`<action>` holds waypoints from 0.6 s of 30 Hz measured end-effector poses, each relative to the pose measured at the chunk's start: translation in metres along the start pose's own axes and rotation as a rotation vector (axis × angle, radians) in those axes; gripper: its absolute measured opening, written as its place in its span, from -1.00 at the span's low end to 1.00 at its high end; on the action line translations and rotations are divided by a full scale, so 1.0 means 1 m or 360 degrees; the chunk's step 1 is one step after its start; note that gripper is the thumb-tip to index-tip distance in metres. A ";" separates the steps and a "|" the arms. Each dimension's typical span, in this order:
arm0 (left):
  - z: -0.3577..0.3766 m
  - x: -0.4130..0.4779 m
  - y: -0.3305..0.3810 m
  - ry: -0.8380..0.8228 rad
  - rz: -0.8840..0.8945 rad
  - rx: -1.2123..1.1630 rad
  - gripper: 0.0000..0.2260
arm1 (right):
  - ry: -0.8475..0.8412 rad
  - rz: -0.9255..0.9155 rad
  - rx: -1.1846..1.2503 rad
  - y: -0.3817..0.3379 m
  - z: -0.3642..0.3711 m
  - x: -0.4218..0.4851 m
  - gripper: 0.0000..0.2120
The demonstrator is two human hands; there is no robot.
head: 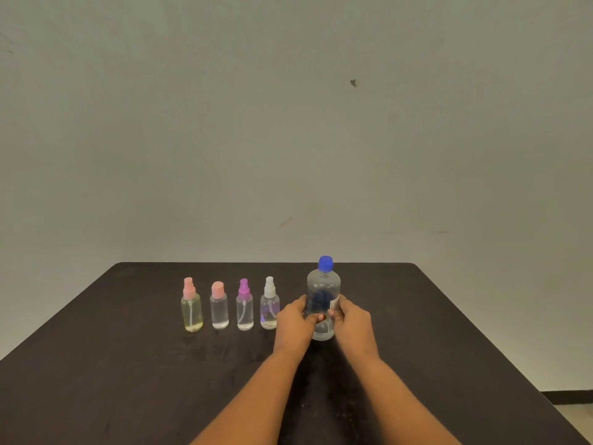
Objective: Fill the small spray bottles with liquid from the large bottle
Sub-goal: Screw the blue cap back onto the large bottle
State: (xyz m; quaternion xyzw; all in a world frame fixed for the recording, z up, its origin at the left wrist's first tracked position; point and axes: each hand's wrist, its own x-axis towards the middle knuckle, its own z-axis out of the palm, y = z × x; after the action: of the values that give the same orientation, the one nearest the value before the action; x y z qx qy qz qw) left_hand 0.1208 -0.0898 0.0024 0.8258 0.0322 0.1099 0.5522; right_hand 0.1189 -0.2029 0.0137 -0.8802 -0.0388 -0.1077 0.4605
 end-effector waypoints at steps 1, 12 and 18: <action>0.001 0.002 -0.001 -0.0001 -0.0005 0.0006 -0.81 | 0.0003 -0.0005 0.0004 0.002 0.001 0.002 -0.89; 0.011 0.005 -0.007 0.0024 0.0026 0.0053 -0.69 | 0.0059 -0.0058 -0.0005 0.016 0.006 0.006 -0.69; 0.012 0.003 -0.007 0.0022 0.0020 0.0039 -0.66 | 0.0065 -0.0021 -0.0053 0.021 0.010 0.006 -0.66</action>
State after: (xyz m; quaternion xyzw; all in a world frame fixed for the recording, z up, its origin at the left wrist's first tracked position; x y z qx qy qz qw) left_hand 0.1270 -0.0975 -0.0085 0.8320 0.0323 0.1186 0.5410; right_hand 0.1294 -0.2066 -0.0078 -0.8851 -0.0334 -0.1293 0.4458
